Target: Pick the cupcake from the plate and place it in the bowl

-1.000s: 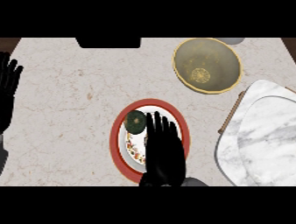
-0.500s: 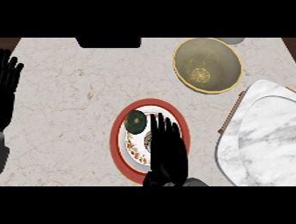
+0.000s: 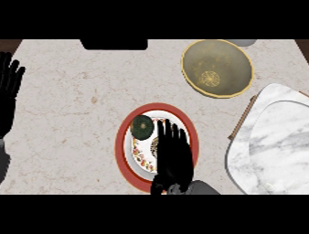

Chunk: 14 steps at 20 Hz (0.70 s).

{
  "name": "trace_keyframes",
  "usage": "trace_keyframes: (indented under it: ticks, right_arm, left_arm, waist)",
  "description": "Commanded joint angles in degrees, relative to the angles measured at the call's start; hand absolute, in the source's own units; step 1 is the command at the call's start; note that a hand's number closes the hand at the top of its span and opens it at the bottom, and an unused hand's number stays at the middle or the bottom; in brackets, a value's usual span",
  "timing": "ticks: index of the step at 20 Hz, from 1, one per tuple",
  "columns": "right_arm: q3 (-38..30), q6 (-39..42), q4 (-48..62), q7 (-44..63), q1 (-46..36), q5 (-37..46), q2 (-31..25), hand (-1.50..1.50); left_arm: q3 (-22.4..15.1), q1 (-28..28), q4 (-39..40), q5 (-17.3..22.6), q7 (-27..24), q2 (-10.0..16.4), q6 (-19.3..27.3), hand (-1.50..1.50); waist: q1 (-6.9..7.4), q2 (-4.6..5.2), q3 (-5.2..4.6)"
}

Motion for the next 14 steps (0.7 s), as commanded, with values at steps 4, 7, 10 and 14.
trace_keyframes:
  ticks: [4,7,10,14]
  right_arm:
    - [2.3,-6.0,8.2,5.5,-4.1,-4.4,0.6,-1.50]
    - [-1.4,-3.3,8.8,4.9,-6.4,-5.7,0.6,-1.50]
    - [1.9,-8.0,11.8,4.9,-4.2,-4.7,0.6,-1.50]
    - [-0.6,-11.2,15.4,3.0,-4.0,-5.7,0.6,-1.50]
  left_arm:
    - [1.5,-0.2,-0.1,-1.0,1.6,-0.4,-0.8,0.00]
    - [1.1,-1.7,1.5,-2.4,0.6,-1.6,-0.3,0.00]
    - [0.0,-1.4,-2.6,-3.1,3.3,-2.8,1.2,0.00]
    - [0.1,1.8,-4.4,-4.1,2.7,-2.9,0.7,0.00]
  waist:
    - [0.34,0.06,0.01]
    - [0.10,0.08,0.00]
    - [0.26,0.01,0.02]
    - [0.55,0.03,0.03]
